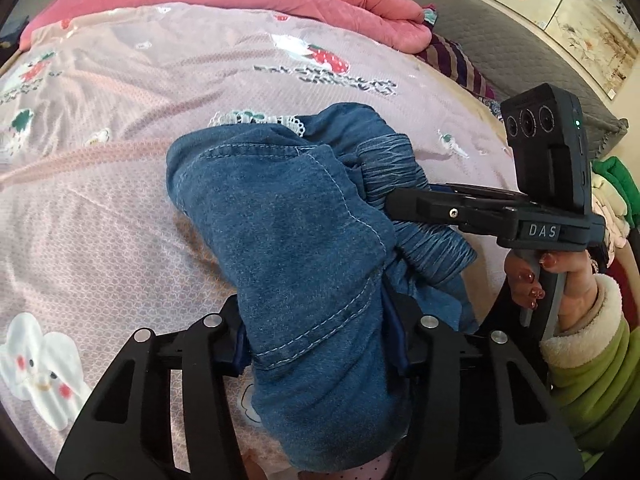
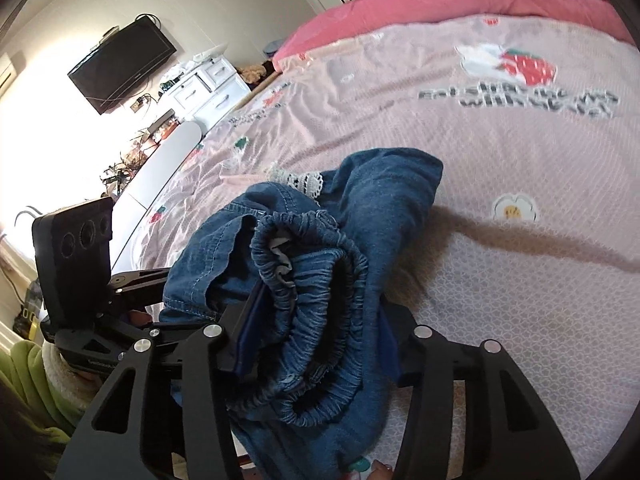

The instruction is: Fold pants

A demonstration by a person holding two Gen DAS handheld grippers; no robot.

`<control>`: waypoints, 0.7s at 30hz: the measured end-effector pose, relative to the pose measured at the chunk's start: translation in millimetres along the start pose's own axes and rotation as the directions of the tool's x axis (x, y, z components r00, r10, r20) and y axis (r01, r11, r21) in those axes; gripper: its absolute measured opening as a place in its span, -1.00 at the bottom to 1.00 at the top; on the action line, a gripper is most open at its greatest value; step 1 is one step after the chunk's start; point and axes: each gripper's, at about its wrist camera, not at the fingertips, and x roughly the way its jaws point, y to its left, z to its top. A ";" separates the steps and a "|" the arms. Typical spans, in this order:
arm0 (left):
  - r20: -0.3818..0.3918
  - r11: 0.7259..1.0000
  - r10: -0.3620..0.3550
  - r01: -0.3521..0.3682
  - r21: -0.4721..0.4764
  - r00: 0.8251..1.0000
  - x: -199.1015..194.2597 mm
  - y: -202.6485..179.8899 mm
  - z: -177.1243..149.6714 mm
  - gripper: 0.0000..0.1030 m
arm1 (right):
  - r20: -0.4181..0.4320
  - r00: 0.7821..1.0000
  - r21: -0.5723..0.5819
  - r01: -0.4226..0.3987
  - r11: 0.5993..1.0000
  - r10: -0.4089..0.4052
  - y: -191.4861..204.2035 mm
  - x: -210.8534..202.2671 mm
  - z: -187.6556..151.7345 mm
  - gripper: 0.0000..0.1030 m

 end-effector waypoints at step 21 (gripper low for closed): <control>0.093 0.995 0.063 -0.070 0.067 0.994 -9.0 -2.6 60.6 -0.18 | 0.110 0.993 -0.050 0.050 0.997 -0.045 -2.3 -12.9 68.9 -0.11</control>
